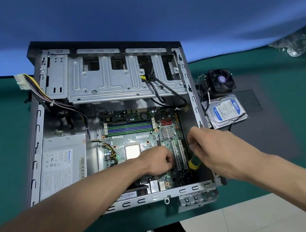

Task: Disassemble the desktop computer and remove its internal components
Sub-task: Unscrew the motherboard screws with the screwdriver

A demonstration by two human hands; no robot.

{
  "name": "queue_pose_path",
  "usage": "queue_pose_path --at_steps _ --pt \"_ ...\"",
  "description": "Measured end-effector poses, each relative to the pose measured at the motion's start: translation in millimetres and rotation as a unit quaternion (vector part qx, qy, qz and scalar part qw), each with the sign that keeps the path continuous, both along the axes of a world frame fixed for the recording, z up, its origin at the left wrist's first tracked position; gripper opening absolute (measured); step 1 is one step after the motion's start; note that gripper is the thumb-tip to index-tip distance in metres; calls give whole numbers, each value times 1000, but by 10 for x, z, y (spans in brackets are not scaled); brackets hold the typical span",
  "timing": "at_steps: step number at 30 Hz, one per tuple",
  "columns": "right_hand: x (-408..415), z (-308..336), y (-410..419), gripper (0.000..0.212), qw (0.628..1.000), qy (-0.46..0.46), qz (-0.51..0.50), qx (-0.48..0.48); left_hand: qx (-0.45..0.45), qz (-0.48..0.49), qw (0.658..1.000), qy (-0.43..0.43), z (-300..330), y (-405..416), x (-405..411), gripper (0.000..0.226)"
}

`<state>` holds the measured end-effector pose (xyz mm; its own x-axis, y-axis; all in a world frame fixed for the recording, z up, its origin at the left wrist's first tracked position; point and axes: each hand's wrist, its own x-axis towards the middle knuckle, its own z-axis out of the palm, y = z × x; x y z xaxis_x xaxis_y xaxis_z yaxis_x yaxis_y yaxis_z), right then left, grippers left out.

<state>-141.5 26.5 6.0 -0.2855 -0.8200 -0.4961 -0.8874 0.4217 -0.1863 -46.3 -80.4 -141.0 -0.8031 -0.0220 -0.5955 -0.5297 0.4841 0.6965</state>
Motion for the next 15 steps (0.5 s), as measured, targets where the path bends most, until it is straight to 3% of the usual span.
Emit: queue_pose_path --at_steps 1,4,9,12,15 --pt "-11 7 -2 7 1000 -9 -2 5 -2 -6 1000 3 -3 11 -1 15" --pt "-10 32 -16 20 999 -28 -12 22 -12 -26 999 21 -4 63 -2 15" --pt "18 9 26 8 999 -38 -3 -7 -18 -74 996 41 42 102 -16 18" --pt "-12 40 12 18 998 -68 -8 7 -38 -84 994 53 73 96 -28 18" --pt "-19 37 25 9 999 -48 -13 -3 -28 -92 994 59 89 127 -49 19"
